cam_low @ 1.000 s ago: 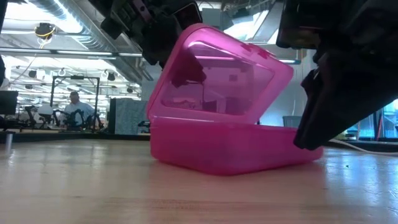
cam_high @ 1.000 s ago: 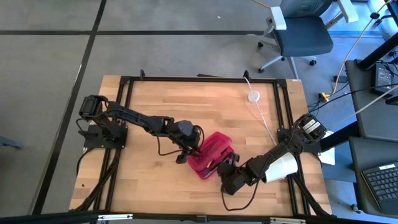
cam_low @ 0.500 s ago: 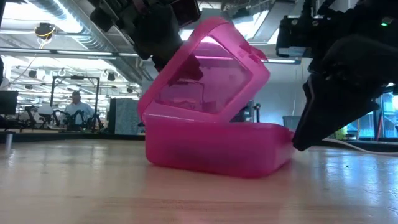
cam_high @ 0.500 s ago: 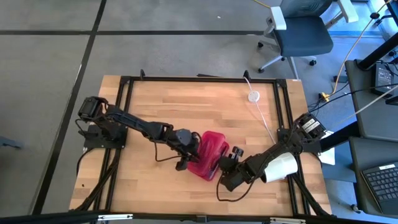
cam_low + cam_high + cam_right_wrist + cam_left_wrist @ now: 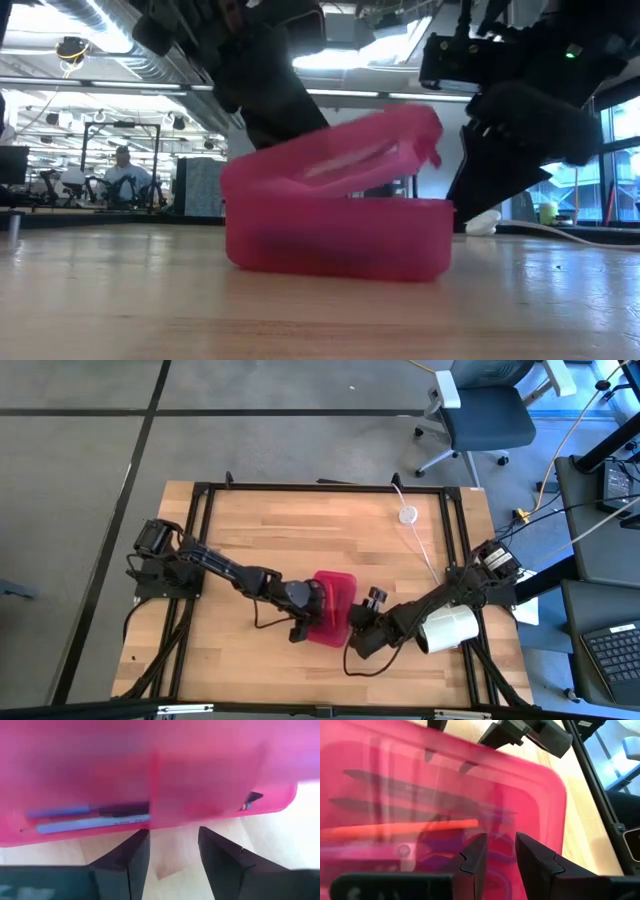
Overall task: Pick & place school supplies into a supply box
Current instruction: Close the red supply box
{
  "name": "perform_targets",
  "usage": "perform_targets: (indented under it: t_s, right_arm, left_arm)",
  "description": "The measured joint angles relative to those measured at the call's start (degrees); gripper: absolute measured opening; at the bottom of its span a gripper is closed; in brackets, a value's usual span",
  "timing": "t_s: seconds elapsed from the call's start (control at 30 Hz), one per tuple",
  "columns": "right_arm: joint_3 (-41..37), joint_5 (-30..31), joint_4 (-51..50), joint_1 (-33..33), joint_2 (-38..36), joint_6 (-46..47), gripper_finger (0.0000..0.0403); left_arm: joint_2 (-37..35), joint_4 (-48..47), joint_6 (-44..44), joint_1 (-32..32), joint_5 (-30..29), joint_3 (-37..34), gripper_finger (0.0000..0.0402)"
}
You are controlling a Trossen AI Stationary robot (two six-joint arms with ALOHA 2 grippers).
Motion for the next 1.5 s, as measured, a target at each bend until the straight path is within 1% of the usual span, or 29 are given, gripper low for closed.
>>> perform_targets:
  t_s: [0.23,0.47,0.57,0.67,0.77,1.07,1.2,1.37,1.5]
  right_arm:
    - [0.0,0.0,1.1,-2.4,0.0,-5.2,0.0171]
    - [0.0,-0.1,1.8,-3.9,0.0,-7.0,0.0171]
    - [0.0,-0.7,2.4,-3.9,0.0,-6.9,0.0171]
    - [0.0,-3.3,4.0,-3.9,0.0,-6.9,0.0171]
    - [-0.1,-4.6,5.0,-3.7,0.0,-6.9,0.0171]
    - [0.0,-4.3,4.1,-3.5,0.0,-6.7,0.0171]
    - [0.0,-4.1,0.9,-2.8,-1.6,-3.1,0.0171]
    - [0.0,-1.3,-1.7,-1.6,-3.7,-1.0,0.0171]
    - [0.9,-1.1,-2.7,-1.3,-4.0,-1.1,0.0171]
  left_arm:
    - [2.9,3.1,-2.5,0.0,-0.5,0.0,0.0092]
    - [3.8,3.7,-2.8,0.3,-0.1,0.0,0.0093]
    - [3.8,3.2,-2.8,0.8,0.2,0.1,0.0095]
    - [3.8,2.8,-2.8,1.4,1.2,0.0,0.0094]
    - [3.8,1.7,-2.8,1.8,1.3,0.1,0.0091]
    - [3.8,1.2,-3.2,1.9,0.1,0.1,0.0092]
    - [3.8,0.4,-3.9,1.9,-0.3,0.1,0.0088]
    - [3.8,1.1,-3.9,1.9,-1.0,0.1,0.0090]
    - [3.8,1.2,-5.7,2.0,-2.2,0.1,0.0089]
